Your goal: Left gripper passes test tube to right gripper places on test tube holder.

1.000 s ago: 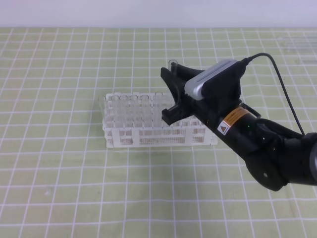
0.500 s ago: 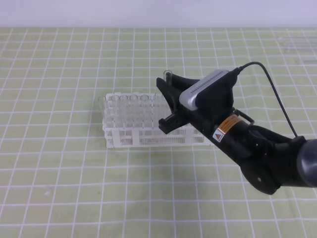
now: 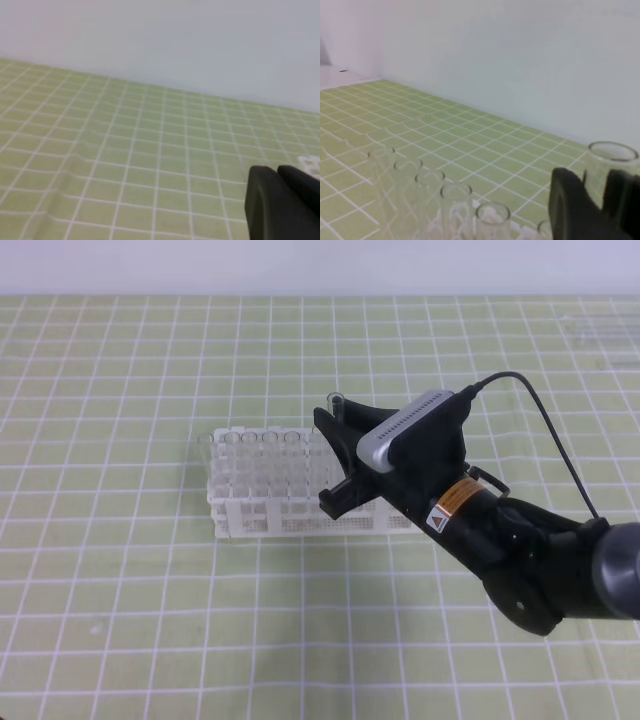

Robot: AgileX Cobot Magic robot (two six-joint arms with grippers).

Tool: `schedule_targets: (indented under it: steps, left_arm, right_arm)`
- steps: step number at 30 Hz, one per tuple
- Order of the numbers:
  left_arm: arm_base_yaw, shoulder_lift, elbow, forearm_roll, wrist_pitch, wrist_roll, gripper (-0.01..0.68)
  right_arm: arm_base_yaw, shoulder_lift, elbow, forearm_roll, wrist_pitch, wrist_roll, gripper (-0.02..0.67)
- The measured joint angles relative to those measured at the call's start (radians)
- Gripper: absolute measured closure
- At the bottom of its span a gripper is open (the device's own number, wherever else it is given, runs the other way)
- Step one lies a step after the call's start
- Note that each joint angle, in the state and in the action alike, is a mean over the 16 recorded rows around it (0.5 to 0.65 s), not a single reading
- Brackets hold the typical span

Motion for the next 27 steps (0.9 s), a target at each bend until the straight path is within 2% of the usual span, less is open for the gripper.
schedule_targets:
  steps: [9, 19, 27]
  left_arm:
    - [0.0, 0.001, 0.124, 0.022, -0.132, -0.021, 0.672]
    - [0.0, 0.002, 0.172, 0.022, -0.134, -0.033, 0.672]
    - [0.0, 0.002, 0.174, 0.022, -0.122, -0.035, 0.672]
  right_arm:
    - [0.0, 0.007, 0.001, -0.014, -0.007, -0.002, 0.632]
    - [0.0, -0.025, 0.029, 0.004, -0.049, -0.001, 0.619]
    - [0.0, -0.2, 0.093, 0.011, -0.089, -0.003, 0.63]
